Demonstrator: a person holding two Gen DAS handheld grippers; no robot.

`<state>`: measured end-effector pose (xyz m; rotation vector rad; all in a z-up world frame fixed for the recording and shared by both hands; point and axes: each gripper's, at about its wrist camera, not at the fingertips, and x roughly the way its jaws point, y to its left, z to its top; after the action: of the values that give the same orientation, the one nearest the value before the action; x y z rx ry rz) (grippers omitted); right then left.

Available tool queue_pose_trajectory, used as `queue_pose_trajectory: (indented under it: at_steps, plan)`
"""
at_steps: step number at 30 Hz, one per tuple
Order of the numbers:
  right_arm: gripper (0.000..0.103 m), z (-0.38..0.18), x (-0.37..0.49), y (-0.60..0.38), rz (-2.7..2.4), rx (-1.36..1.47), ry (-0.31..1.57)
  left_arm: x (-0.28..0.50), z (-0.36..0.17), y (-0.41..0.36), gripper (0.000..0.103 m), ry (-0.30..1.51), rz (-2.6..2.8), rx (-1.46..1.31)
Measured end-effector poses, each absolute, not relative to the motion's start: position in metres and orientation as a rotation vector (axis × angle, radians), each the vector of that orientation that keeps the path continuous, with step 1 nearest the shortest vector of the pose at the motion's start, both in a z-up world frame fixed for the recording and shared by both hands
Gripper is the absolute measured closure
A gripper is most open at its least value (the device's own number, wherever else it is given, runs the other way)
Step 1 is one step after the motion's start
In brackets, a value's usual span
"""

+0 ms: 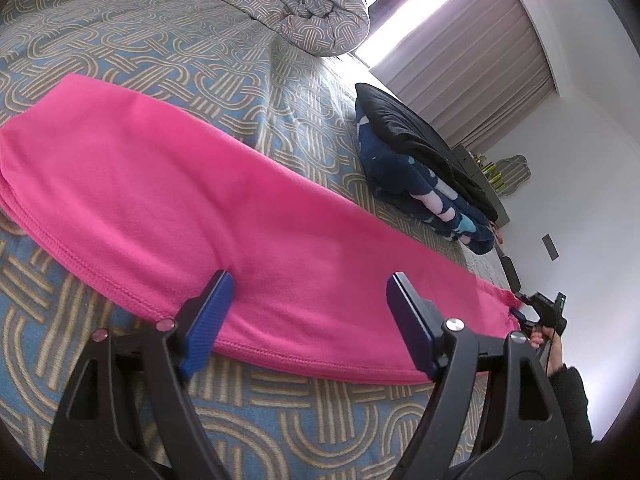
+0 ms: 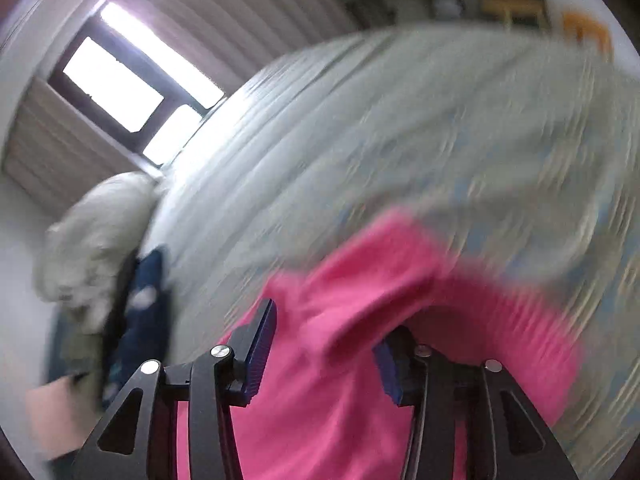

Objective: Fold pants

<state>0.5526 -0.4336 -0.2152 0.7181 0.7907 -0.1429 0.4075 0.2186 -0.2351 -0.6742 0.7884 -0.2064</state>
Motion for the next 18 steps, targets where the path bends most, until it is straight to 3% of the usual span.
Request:
queue_pose_trajectory:
  at_steps: [5,10,16,18]
  plan:
    - [0.056,-0.226,0.572,-0.453,-0.133,0.838,0.793,0.408,-0.235,0.220,0.024,0.786,-0.208,-0.681]
    - [0.056,-0.229,0.539,-0.476,-0.153,0.916,0.753,0.407,-0.235,0.220,0.024,0.785,-0.208,-0.682]
    - [0.056,-0.212,0.508,-0.468,-0.200,0.772,0.798,0.407,-0.234,0.221,0.024,0.784,-0.211,-0.687]
    - [0.051,-0.201,0.493,-0.463,-0.215,0.758,0.799,0.406,-0.234,0.221,0.024,0.785,-0.212,-0.693]
